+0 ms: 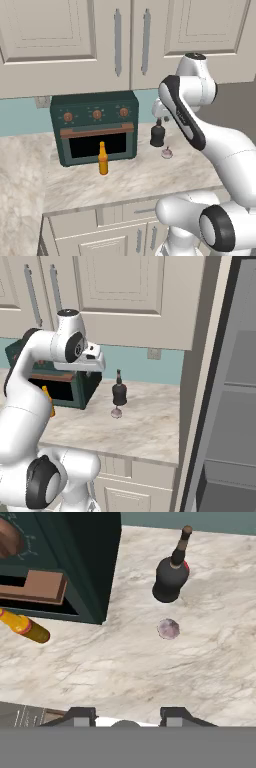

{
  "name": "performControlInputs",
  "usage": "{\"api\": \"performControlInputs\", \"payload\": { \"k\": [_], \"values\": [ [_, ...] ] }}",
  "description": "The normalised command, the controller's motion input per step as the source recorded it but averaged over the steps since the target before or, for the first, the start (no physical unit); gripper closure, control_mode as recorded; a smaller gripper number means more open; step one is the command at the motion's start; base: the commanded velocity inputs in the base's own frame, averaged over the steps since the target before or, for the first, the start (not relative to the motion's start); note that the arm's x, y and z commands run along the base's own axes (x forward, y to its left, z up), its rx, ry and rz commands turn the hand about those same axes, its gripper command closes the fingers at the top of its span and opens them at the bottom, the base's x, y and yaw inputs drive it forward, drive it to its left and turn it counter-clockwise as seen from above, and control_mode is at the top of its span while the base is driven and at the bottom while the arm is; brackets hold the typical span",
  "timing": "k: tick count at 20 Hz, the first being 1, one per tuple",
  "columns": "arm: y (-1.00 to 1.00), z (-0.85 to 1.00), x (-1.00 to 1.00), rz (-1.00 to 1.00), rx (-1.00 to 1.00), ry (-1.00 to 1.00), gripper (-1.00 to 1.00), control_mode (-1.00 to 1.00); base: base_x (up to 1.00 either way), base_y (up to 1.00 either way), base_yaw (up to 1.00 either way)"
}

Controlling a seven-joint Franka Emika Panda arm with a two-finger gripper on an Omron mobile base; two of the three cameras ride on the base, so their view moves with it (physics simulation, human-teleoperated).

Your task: Place the beer and liquor on the top shelf of the fridge to keep them out of children's reach, and place the garlic on lower shelves for easy access.

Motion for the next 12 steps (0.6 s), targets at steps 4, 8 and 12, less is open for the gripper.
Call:
{"api": "performControlInputs", "payload": {
  "k": [4, 8, 12],
  "values": [
    [-0.14, -0.02, 0.00, 0.00, 0.00, 0.00, -1.00, -1.00, 0.00, 0.00, 0.00],
    [-0.42, -0.55, -0.20, -0.03, 0.00, 0.00, -1.00, -1.00, 0.00, 0.00, 0.00],
    [-0.30, -0.66, -0.05, -0.10, 0.00, 0.00, -1.00, -1.00, 0.00, 0.00, 0.00]
  ]
}}
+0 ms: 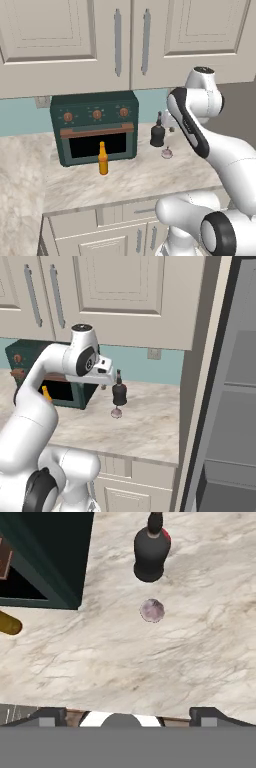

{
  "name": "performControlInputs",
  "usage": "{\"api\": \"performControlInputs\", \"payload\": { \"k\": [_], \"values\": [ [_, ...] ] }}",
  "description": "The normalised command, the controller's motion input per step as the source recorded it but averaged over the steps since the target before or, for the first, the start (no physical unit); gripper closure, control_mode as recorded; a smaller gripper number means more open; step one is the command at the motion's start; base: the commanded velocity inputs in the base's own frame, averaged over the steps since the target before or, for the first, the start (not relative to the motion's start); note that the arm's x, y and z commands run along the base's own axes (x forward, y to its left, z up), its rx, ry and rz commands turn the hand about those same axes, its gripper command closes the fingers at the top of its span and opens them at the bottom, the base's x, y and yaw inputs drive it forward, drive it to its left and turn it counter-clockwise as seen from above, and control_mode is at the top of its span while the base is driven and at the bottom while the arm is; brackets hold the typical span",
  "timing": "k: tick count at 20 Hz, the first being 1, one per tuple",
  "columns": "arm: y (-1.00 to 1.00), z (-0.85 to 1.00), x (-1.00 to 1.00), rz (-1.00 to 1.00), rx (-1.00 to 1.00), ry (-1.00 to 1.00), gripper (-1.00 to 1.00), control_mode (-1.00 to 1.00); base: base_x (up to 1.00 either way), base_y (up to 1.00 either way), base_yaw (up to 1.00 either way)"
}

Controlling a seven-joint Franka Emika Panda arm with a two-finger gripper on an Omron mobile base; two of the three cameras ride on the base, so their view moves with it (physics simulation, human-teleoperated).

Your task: Place the beer and liquor on the top shelf of the fridge to keep them out of children's reach, and place the garlic on lower shelves for easy access.

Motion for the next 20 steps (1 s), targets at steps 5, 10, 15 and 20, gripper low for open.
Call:
{"api": "performControlInputs", "payload": {
  "k": [5, 10, 15, 20],
  "values": [
    [-0.10, -0.57, 0.01, -0.08, 0.00, 0.00, -1.00, -1.00, 0.00, 0.00, 0.00],
    [-0.26, -0.42, 0.16, -0.05, 0.00, 0.00, -1.00, -1.00, 0.00, 0.00, 0.00],
    [-0.32, -0.65, 0.29, -0.06, 0.00, 0.00, -1.00, -1.00, 0.00, 0.00, 0.00],
    [-0.11, -0.56, 0.40, -0.02, 0.00, 0.00, -1.00, -1.00, 0.00, 0.00, 0.00]
  ]
}}
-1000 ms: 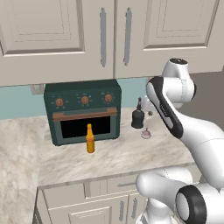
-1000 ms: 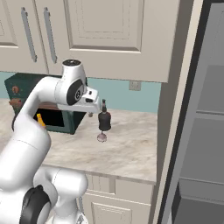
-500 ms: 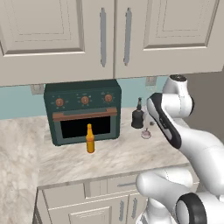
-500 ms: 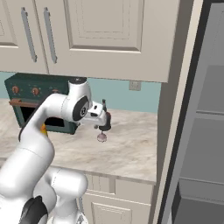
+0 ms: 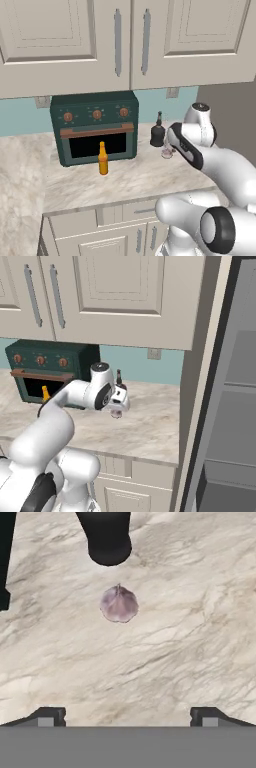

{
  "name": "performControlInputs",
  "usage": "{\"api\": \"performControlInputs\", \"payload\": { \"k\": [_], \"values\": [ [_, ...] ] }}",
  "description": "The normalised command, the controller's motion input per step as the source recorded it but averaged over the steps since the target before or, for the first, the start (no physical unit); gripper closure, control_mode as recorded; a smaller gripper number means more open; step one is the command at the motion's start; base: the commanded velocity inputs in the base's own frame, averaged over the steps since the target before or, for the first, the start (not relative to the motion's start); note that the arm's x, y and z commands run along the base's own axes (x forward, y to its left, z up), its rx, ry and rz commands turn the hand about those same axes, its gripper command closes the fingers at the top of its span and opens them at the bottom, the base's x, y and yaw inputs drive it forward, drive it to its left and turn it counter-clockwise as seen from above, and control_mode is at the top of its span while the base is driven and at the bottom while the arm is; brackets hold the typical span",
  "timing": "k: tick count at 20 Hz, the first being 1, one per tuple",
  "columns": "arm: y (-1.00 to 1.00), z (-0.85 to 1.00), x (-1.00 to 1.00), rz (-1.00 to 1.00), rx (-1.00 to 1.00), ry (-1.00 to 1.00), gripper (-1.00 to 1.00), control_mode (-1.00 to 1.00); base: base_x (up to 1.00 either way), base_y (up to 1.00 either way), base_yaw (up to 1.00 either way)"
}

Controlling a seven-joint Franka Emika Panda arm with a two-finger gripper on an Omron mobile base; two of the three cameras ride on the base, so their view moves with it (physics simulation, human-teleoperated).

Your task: Place the beer and liquor on the top shelf of the fridge to keep them out of children's reach, and place the garlic on lower shelves for easy access.

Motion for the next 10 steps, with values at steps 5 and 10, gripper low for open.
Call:
{"api": "performControlInputs", "payload": {
  "k": [5, 10],
  "values": [
    [0.01, -0.43, 0.32, 0.00, 0.00, 0.00, -1.00, -1.00, 0.00, 0.00, 0.00],
    [0.06, -0.30, 0.38, 0.00, 0.00, 0.00, -1.00, -1.00, 0.00, 0.00, 0.00]
  ]
}}
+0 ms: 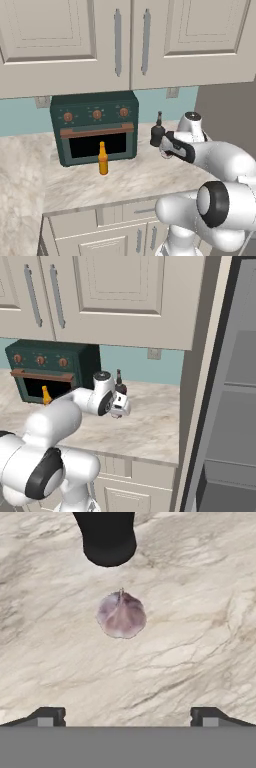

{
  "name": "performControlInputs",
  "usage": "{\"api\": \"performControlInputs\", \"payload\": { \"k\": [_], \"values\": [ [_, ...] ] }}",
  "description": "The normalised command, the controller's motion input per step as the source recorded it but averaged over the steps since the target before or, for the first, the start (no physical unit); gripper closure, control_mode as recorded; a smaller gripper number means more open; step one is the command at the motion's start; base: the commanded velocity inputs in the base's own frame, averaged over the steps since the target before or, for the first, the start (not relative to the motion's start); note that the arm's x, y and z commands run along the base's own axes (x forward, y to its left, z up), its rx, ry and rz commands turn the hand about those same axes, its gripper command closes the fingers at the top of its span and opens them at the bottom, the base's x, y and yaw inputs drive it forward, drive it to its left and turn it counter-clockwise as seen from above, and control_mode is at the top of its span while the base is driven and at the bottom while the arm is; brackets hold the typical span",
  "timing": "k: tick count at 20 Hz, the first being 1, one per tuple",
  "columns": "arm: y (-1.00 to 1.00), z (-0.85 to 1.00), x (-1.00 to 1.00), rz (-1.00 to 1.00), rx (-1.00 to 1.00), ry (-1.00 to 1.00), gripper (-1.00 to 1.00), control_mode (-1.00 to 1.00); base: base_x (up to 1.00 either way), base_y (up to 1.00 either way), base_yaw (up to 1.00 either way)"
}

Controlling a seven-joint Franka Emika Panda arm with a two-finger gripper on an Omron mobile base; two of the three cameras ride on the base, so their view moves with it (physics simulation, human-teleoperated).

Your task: Place the beer and liquor on the top shelf of the fridge to keep them out of children's reach, and place the garlic on lower shelves for easy access.

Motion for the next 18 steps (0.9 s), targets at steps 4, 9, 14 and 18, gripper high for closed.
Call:
{"api": "performControlInputs", "payload": {
  "k": [4, 9, 14, 18],
  "values": [
    [0.00, -0.23, 0.42, 0.00, 0.00, 0.00, -1.00, -1.00, 0.00, 0.00, 0.00],
    [0.00, -0.19, 0.36, 0.00, 0.00, 0.00, -1.00, -1.00, 0.00, 0.00, 0.00],
    [0.00, -0.24, 0.28, 0.00, 0.00, 0.00, -1.00, -1.00, 0.00, 0.00, 0.00],
    [0.00, -0.28, 0.23, 0.00, 0.00, 0.00, -1.00, -1.00, 0.00, 0.00, 0.00]
  ]
}}
